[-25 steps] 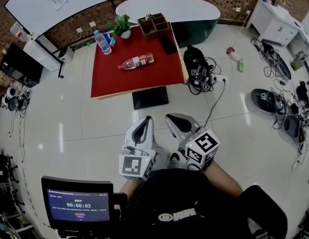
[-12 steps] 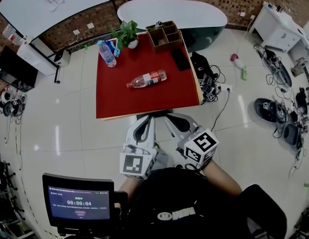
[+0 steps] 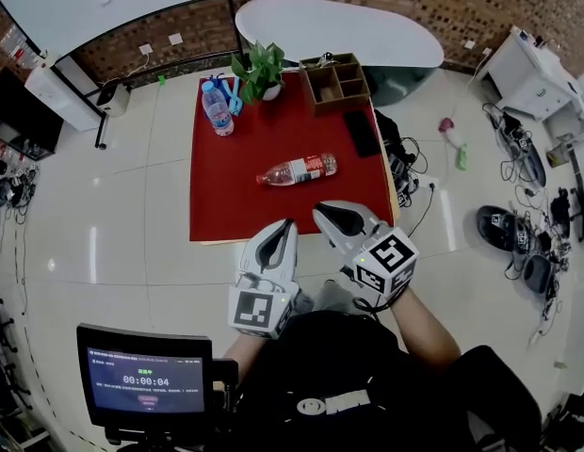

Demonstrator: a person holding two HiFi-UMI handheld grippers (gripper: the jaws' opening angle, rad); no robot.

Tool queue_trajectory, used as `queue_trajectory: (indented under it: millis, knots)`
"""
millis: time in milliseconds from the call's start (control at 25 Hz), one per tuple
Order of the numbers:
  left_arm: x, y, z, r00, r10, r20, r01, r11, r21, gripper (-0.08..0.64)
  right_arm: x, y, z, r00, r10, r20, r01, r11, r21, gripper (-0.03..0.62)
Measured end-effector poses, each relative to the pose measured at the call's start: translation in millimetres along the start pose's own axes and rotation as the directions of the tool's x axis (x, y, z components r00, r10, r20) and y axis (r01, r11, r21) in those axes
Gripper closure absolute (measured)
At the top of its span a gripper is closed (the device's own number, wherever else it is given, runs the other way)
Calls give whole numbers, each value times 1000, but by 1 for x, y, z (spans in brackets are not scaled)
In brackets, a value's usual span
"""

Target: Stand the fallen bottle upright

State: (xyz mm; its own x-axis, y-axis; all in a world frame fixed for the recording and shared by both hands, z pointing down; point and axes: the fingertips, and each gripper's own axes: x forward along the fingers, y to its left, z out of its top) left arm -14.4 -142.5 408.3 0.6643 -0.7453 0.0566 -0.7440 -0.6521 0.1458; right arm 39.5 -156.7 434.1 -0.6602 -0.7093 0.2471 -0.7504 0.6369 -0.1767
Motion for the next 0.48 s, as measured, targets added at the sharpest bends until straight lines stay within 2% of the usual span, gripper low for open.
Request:
queue_trajectory:
  millis: [40, 120, 280, 360, 400, 480]
  knots:
    - [1, 3, 0, 1000, 7, -4, -7, 1000, -1, 557, 5, -3, 0, 1000, 15, -14, -15, 1000, -11, 562]
    - [4, 11, 1, 999, 35, -17, -35, 999, 5, 557, 15, -9, -1, 997, 52, -49, -54, 997, -46, 483]
    - [5, 26, 7, 994, 108, 18, -108, 994, 13, 557, 35, -17, -12, 977, 118, -180, -152, 970, -190, 359]
    - [8, 34, 15, 989, 143, 46, -143, 990, 12, 557, 47, -24, -18, 951, 141, -276, -221, 932, -287, 331]
    - [9, 38, 19, 986, 158, 54, -158, 987, 13, 557, 54, -27, -21, 932, 146, -332, -263, 903, -340, 329]
    - [10, 46, 24, 980, 192, 49, -193, 981, 14, 557, 66, -37, -33, 880, 127, -458, -351, 822, -448, 327]
